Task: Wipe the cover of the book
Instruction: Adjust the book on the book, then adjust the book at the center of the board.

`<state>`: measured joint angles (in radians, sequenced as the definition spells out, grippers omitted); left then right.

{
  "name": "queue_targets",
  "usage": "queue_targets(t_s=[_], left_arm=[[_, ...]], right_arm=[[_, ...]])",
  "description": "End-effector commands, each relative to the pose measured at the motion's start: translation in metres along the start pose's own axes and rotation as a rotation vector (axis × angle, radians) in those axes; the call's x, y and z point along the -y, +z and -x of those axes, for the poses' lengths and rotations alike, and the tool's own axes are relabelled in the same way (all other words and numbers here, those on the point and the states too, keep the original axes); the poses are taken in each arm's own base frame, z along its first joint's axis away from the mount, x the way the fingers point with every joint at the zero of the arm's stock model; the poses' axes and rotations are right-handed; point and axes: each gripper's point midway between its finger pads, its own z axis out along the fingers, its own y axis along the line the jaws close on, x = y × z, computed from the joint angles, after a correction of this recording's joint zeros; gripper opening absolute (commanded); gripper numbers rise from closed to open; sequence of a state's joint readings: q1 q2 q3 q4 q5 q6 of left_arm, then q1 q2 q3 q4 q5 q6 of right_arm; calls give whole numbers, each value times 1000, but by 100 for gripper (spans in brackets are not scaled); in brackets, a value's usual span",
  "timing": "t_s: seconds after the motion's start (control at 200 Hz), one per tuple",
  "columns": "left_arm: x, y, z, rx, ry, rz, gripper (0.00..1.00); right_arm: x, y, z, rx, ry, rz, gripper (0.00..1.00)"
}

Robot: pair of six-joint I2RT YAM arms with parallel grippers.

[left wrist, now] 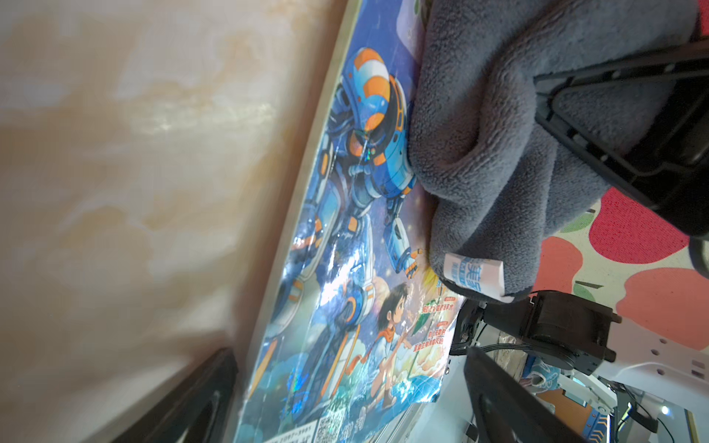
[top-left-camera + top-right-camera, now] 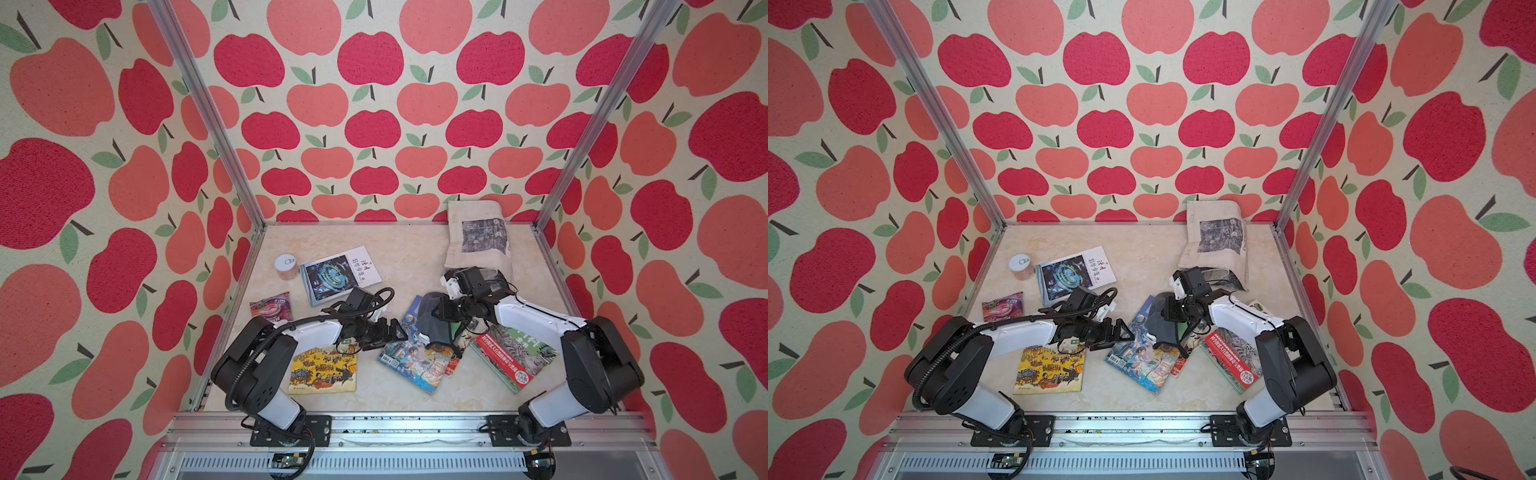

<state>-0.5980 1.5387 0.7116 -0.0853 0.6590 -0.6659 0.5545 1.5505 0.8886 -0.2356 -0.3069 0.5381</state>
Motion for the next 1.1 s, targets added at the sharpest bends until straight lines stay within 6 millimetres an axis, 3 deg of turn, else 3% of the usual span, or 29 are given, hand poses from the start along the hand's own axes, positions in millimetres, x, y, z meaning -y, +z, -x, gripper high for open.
queue_targets(t_s=[0.0, 0.145, 0.305, 0.47, 0.59, 0.75, 0.941, 1.091], left_arm=[[-6, -12, 5, 62, 17, 93, 99], [-4, -17, 24, 137, 44, 118, 99], [-5, -2, 44, 136, 41, 118, 99], [-1, 20, 59, 114, 10, 75, 99], [-4, 31, 62, 107, -29, 55, 99], [-6, 33, 55, 103, -65, 13, 99], [-6, 26, 37, 100, -125, -53, 99], [-10, 15, 19, 106, -161, -67, 99]], right_arm=[[-20, -24, 25, 85, -31, 40, 0], [13, -70, 31, 191, -17, -98, 0], [53, -109, 9, 233, -13, -313, 0], [82, -120, -20, 184, 16, -423, 0], [92, -111, -38, 140, 47, -417, 0], [97, -76, -52, 66, 71, -353, 0], [84, -45, -44, -6, 20, -299, 0], [61, -21, -32, -33, -38, -256, 0]])
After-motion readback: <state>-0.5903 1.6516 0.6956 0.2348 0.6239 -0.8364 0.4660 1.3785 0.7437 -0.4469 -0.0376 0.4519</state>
